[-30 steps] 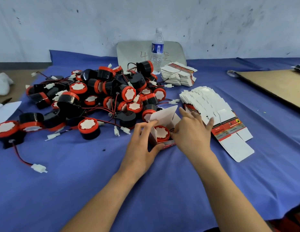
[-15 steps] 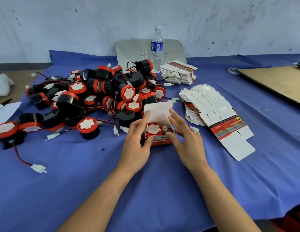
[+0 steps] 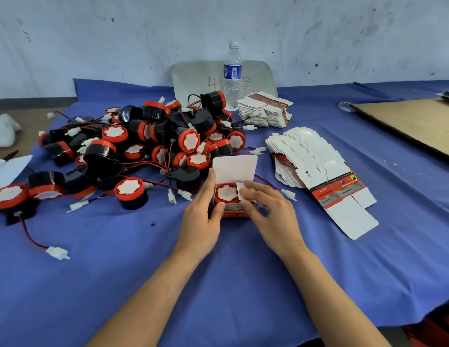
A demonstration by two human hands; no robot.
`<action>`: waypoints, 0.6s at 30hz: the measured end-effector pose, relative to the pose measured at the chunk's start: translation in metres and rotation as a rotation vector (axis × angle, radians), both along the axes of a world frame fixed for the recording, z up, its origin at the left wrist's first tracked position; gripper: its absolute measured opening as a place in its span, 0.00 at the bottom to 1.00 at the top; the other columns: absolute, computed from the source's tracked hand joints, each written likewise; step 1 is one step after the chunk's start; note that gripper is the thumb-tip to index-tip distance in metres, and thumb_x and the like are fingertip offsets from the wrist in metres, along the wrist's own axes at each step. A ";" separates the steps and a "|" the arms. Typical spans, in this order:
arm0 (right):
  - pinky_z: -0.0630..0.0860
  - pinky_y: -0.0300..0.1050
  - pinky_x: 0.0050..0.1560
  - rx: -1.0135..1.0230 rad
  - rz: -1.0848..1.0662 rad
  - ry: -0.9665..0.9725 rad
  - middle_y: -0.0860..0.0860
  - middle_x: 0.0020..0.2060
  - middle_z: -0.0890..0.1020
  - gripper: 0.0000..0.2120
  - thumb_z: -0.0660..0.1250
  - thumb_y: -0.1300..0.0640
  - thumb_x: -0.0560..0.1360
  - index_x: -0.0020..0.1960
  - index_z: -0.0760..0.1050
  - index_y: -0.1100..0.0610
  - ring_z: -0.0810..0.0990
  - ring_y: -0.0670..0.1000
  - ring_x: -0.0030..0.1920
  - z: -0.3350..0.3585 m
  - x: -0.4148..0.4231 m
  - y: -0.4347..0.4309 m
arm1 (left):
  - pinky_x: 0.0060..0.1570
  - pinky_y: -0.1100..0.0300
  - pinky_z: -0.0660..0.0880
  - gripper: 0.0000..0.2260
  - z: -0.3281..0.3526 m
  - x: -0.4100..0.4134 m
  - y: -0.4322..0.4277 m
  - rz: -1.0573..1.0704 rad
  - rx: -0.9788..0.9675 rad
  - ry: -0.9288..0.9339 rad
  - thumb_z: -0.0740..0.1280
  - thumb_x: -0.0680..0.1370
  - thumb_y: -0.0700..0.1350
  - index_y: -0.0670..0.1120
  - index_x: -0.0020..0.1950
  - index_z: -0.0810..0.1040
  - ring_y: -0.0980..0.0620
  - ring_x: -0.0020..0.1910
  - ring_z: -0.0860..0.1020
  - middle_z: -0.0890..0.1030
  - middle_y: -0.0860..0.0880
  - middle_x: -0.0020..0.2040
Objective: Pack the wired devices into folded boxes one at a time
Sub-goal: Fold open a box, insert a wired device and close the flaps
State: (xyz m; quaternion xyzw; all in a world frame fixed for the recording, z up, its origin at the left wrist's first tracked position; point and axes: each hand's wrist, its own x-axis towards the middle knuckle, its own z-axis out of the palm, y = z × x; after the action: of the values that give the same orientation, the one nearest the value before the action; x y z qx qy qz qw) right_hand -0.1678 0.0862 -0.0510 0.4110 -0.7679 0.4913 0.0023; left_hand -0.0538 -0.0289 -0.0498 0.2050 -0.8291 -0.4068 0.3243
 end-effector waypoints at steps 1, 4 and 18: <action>0.75 0.51 0.60 -0.003 0.006 0.001 0.41 0.61 0.79 0.11 0.70 0.54 0.76 0.58 0.82 0.50 0.76 0.47 0.63 0.000 0.000 0.000 | 0.70 0.67 0.62 0.32 0.001 0.000 0.000 0.000 0.006 0.009 0.64 0.80 0.37 0.60 0.74 0.51 0.71 0.70 0.58 0.61 0.62 0.73; 0.73 0.44 0.61 0.031 0.046 0.014 0.37 0.60 0.76 0.11 0.70 0.54 0.76 0.58 0.80 0.51 0.75 0.46 0.62 0.000 -0.001 0.001 | 0.68 0.71 0.61 0.30 0.002 0.000 0.000 0.016 -0.018 0.045 0.65 0.79 0.36 0.56 0.75 0.57 0.78 0.67 0.56 0.62 0.59 0.74; 0.72 0.28 0.39 -0.164 -0.121 -0.260 0.42 0.45 0.80 0.09 0.69 0.55 0.76 0.54 0.74 0.46 0.78 0.39 0.43 0.003 0.002 -0.004 | 0.68 0.52 0.66 0.21 -0.001 -0.005 0.017 0.052 -0.412 -0.113 0.68 0.77 0.38 0.54 0.67 0.76 0.42 0.77 0.57 0.53 0.41 0.79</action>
State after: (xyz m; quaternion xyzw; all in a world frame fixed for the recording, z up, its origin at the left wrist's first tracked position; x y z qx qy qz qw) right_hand -0.1656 0.0824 -0.0478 0.2956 -0.7425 0.6002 -0.0340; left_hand -0.0585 -0.0120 -0.0507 0.1782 -0.9060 -0.2079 0.3227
